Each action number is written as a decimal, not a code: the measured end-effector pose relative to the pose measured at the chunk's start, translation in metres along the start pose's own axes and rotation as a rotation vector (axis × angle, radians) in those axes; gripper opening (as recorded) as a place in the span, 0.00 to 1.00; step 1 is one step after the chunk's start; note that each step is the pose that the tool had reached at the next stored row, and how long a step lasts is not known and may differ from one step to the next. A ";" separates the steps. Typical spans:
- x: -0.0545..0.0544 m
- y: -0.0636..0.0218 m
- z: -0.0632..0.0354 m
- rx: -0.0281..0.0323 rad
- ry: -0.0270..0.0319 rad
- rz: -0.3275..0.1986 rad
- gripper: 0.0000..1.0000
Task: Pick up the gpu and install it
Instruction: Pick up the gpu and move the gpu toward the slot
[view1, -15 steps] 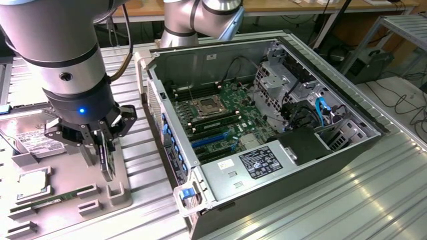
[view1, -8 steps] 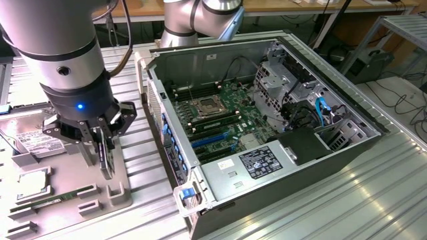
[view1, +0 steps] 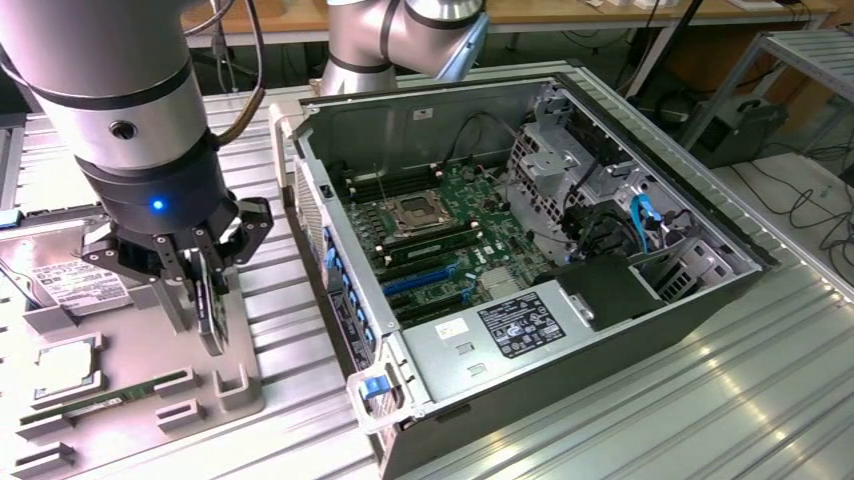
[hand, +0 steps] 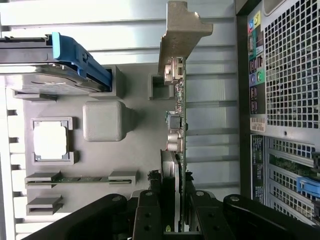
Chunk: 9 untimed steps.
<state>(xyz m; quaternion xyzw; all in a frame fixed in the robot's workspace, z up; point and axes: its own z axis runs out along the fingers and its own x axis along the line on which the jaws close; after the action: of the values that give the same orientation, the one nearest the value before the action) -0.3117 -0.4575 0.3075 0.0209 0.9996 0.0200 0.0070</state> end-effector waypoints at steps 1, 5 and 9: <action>0.000 0.0000 -0.0008 0.0000 -0.0001 0.000 0.27; 0.000 0.0002 -0.0053 0.0003 0.0000 0.000 0.27; 0.000 0.0004 -0.0095 0.0007 0.0000 0.000 0.27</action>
<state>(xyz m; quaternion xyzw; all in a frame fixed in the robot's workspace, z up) -0.3115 -0.4575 0.3169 0.0209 0.9996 0.0196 0.0070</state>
